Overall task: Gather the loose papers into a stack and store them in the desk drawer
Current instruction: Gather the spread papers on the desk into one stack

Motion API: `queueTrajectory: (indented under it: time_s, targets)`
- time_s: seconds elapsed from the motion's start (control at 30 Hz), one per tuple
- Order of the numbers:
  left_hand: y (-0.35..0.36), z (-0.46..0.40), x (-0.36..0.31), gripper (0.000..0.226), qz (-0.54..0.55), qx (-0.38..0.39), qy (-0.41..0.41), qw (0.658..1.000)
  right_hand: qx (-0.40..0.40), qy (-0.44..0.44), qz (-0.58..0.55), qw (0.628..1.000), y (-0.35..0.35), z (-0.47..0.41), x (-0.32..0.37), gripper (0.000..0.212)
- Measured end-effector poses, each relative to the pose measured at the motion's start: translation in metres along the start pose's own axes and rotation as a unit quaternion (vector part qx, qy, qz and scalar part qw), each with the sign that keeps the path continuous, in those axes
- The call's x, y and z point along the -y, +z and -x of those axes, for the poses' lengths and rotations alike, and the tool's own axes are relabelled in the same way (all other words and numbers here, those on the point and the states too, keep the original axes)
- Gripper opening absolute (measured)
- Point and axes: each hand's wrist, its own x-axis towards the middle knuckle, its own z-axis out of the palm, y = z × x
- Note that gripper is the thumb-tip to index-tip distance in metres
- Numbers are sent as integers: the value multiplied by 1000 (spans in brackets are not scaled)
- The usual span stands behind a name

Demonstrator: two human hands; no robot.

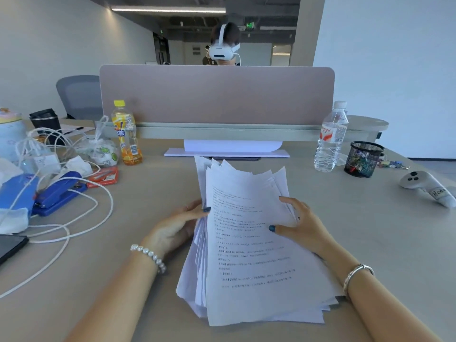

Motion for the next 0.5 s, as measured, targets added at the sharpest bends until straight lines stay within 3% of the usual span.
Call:
queueTrajectory:
  time_s: [0.1,0.2,0.27,0.3,0.4,0.5]
  targets:
    - [-3,-1,3,88,2,36,0,999,-16,2,-6,1000,0,0,1,78]
    - [12,4,1,65,-29,34,-14,999,-11,-5,-9,1000,3,2,2,76]
    - [19,5,-3,39,-71,-28,-8,997,-9,-10,-19,1000,6,4,3,76]
    - [21,6,-6,39,-77,-60,-17,995,-5,-13,-22,1000,7,5,4,76]
    - [18,4,-2,75,-184,-95,-37,978,12,-23,-28,999,11,7,7,76]
    - [27,6,2,55,-210,-162,4,964,6,-21,-46,999,11,5,6,75]
